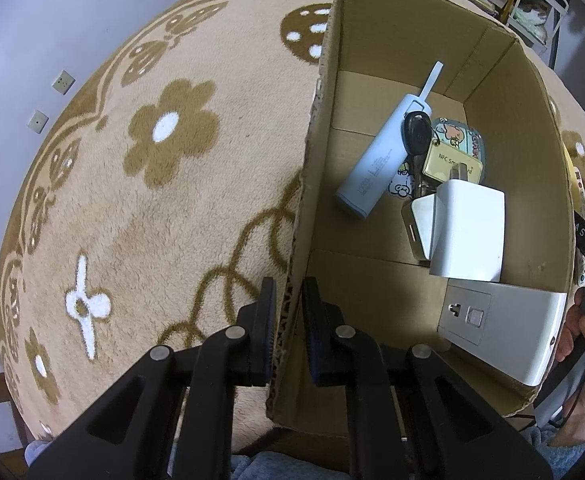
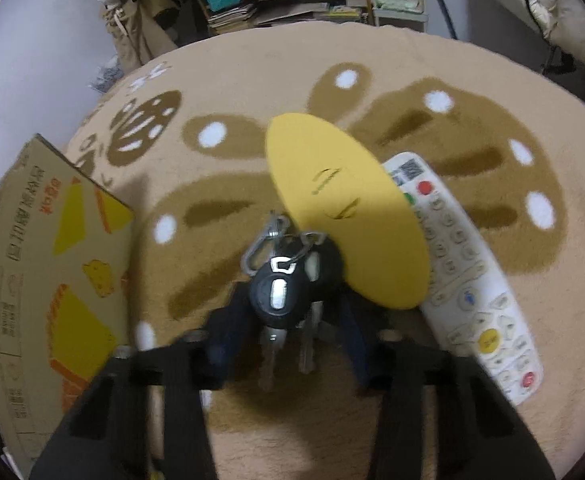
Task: Organize rigid objects
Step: 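Return the right gripper to the pile and grasp the bunch of keys, then carry the keys into the box and release them with the right gripper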
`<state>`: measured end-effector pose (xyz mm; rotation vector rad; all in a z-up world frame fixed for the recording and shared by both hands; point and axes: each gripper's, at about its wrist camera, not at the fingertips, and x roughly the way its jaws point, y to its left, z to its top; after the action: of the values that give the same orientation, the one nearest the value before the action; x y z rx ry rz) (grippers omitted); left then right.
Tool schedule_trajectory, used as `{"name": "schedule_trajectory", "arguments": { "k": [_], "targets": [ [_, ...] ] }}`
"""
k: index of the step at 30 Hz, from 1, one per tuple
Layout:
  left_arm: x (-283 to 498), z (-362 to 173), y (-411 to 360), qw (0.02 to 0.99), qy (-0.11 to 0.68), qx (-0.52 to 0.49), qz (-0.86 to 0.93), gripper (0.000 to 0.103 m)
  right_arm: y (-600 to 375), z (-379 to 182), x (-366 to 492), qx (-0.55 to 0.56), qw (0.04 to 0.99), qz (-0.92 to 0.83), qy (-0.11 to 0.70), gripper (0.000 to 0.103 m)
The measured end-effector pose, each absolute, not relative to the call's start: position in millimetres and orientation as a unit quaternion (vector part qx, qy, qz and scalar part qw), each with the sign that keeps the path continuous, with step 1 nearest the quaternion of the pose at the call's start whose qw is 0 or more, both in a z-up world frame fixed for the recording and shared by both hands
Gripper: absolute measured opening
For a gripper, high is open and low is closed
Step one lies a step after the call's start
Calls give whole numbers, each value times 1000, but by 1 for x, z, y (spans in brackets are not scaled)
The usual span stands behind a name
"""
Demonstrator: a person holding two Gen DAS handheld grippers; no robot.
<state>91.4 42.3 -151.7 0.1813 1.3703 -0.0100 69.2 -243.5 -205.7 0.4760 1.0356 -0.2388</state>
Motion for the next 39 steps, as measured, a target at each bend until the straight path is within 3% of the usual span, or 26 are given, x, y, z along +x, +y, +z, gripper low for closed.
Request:
{"name": "schedule_trajectory", "arguments": {
  "k": [4, 29, 39],
  "targets": [
    [91, -152, 42, 771, 632, 85, -4, 12, -254, -198, 67, 261, 833, -95, 479, 29],
    [90, -149, 41, 770, 632, 84, -3, 12, -189, -56, 61, 224, 916, 26, 333, 28],
    [90, -150, 41, 770, 632, 84, -3, 12, -127, -36, 64, 164, 924, 99, 332, 27]
  ]
}}
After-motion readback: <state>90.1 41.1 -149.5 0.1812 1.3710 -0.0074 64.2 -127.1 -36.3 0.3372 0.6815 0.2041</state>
